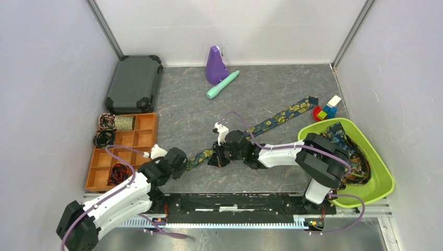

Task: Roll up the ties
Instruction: Roll the tie at the center of the board.

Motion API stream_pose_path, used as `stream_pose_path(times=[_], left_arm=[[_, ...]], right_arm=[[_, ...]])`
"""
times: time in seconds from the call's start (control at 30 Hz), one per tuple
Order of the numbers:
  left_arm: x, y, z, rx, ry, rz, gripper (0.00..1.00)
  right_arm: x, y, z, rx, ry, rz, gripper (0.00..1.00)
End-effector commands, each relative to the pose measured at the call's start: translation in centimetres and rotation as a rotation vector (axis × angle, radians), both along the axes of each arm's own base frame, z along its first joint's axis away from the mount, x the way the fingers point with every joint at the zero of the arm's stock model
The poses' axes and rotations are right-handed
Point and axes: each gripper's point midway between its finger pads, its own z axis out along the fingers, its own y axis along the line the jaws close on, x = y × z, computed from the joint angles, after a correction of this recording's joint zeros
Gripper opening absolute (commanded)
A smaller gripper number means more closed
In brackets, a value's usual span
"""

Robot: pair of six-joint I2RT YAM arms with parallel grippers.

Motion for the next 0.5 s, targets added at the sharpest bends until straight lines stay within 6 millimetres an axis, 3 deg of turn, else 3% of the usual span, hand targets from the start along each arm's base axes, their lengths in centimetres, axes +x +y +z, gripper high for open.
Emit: stream_pose_path(times=[0.0, 0.27, 0.47], left_arm=[[0.2, -0.2, -0.2, 0.006, 0.000, -0.016, 0.27], [0.8, 0.0, 0.4, 0.055, -0.065, -0.101, 0.04], [0.9, 1.5, 2.2, 0.153, -0.136, -0.172, 0.02]], right_arm=[[0.5, 0.4, 1.2, 0.045, -0.038, -0.005, 0.02], [0.6, 1.1, 2.0, 0.071, -0.035, 0.005, 0.01], [0.9, 3.0, 3.6, 0.120, -0.019, 0.025, 0.01]])
